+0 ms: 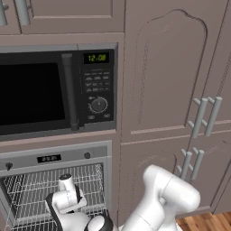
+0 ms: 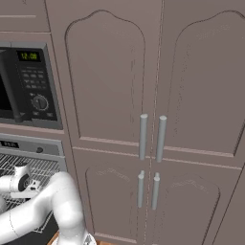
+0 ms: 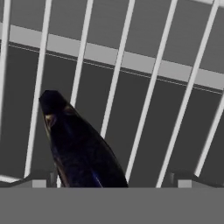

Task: Take the fish from the oven and place it on the plate on the counter.

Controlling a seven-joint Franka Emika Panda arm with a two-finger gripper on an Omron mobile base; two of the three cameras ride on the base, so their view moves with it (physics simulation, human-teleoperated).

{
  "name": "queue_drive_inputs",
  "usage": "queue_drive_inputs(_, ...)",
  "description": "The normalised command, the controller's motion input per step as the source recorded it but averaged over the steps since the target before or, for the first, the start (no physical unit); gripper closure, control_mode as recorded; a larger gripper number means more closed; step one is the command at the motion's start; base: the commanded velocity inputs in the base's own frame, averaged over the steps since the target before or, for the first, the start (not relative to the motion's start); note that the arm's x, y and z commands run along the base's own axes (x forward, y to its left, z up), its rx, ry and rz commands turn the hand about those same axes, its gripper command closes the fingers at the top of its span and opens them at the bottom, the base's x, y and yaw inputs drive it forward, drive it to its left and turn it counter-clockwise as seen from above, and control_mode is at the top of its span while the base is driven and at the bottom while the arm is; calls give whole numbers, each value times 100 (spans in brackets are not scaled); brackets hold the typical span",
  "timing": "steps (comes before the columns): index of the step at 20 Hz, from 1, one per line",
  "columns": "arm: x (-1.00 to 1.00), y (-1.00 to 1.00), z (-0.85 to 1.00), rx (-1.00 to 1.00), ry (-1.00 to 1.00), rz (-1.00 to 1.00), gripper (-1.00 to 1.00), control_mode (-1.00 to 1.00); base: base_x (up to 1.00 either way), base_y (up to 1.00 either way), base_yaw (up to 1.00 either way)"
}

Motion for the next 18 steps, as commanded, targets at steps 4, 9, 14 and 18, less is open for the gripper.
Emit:
queue_drive_inputs(4,0,0,-5,0,0,0,100,-100,0,0,0)
queue_drive_inputs(9,0,0,-1,0,0,0,100,-100,0,0,0)
queue_drive_inputs(14,-10,0,16,2,0,0,100,-100,0,0,0)
queue_drive_inputs(18,-55,0,62,7,-3,1,100,-100,0,0,0)
